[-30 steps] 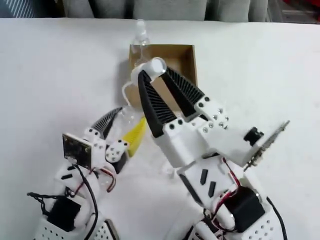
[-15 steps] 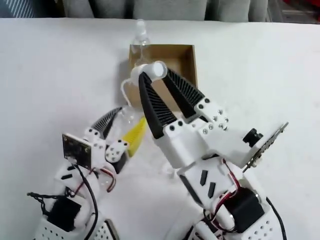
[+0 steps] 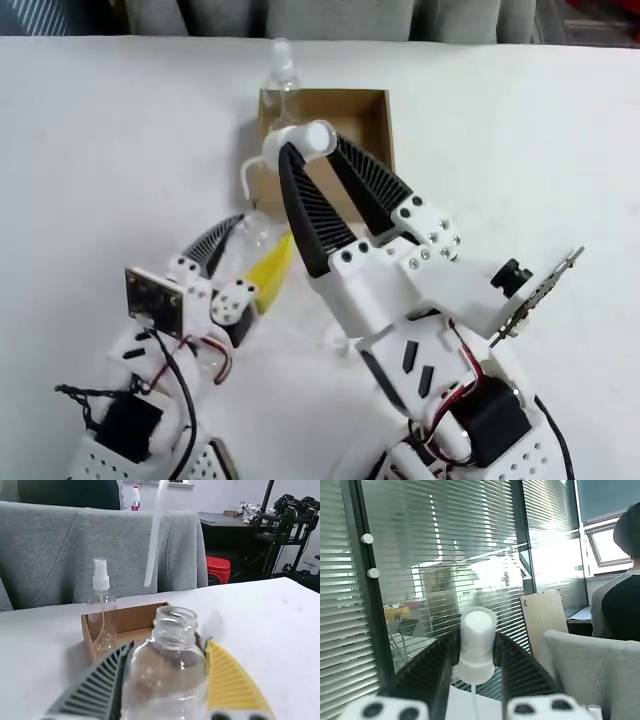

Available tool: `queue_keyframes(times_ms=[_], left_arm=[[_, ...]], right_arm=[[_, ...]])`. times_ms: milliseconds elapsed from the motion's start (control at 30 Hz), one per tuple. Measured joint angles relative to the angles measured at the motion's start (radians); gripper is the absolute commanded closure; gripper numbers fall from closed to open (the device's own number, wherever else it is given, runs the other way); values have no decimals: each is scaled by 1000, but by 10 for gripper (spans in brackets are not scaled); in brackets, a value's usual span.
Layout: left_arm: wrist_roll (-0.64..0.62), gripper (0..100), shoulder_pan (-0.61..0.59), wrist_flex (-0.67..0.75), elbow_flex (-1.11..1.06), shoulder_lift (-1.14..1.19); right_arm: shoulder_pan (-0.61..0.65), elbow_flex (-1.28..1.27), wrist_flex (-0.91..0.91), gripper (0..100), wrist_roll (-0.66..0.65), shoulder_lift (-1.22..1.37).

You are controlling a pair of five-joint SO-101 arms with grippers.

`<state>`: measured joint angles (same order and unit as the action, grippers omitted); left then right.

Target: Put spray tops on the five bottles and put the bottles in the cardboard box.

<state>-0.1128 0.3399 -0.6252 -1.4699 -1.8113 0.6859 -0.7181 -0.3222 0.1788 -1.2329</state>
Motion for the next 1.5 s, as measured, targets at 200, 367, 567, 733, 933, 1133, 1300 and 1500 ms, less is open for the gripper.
queue_keyframes(times_ms=[200, 367, 567, 733, 933, 1133, 1300, 1500], left_arm=[[0, 977, 2, 3, -8, 0], [0, 977, 0, 3, -8, 0], [0, 977, 0, 3, -8, 0], [0, 977, 0, 3, -8, 0], [0, 977, 0, 3, -8, 0], [0, 977, 0, 3, -8, 0], [0, 977, 0, 3, -8, 0], [0, 977, 0, 3, -8, 0]], right_arm=[[-2, 0, 0, 983, 0, -29], [-2, 0, -51, 983, 0, -72], [0, 0, -91, 983, 0, -78], [-2, 0, -94, 983, 0, -101], [0, -37, -94, 983, 0, -100], [0, -54, -94, 983, 0, -103], [0, -60, -92, 983, 0, -104], [-2, -37, -92, 983, 0, -103]])
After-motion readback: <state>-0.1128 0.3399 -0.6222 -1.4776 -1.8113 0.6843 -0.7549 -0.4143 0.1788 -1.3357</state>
